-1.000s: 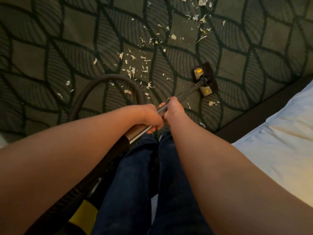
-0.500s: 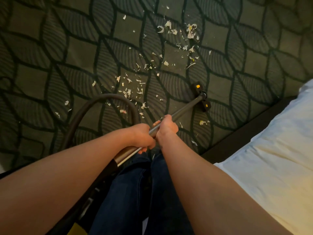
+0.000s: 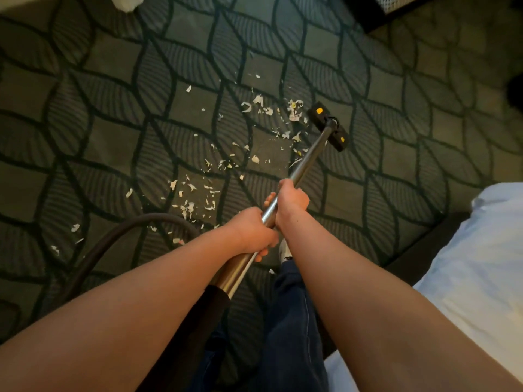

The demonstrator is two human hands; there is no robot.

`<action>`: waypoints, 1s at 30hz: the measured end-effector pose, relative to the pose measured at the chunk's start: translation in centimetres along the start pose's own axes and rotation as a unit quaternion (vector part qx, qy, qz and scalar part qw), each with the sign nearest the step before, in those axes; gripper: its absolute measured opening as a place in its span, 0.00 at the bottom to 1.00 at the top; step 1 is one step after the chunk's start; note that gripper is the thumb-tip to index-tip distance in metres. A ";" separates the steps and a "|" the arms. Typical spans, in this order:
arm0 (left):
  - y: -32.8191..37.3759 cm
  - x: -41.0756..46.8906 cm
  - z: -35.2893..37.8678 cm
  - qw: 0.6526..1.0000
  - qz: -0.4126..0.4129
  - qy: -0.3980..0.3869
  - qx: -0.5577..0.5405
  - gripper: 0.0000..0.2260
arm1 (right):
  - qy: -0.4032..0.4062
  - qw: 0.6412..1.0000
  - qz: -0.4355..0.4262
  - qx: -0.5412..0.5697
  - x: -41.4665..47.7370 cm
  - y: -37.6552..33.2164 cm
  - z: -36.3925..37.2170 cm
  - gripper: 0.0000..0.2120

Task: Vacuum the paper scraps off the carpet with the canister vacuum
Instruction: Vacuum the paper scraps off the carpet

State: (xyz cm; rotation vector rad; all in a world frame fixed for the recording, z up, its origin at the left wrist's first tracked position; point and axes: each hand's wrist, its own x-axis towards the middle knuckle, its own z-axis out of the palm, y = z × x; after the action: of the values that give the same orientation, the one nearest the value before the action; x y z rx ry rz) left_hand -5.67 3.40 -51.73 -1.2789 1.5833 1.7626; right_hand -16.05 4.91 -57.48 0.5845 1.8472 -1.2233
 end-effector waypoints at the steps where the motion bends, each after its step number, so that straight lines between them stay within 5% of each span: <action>1: 1.2 1.1 0.2 1.000 0.002 0.013 -0.013 0.11 | -0.010 1.000 -0.007 -0.008 1.1 -1.4 0.1 0.10; 17: 19.9 24.8 3.9 0.959 0.010 0.117 -0.257 0.09 | -0.112 0.975 -0.082 -0.174 24.7 -21.4 2.5 0.03; 30: 22.0 32.3 4.1 0.927 -0.019 0.120 -0.356 0.07 | -0.182 0.948 -0.051 -0.255 31.9 -23.3 4.7 0.05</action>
State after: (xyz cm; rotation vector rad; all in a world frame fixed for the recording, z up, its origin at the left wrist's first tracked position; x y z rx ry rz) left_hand -40.19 -6.10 -67.87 -1.8889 1.0210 2.3347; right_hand -49.13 -11.04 -72.69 -0.0253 1.7846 -0.7940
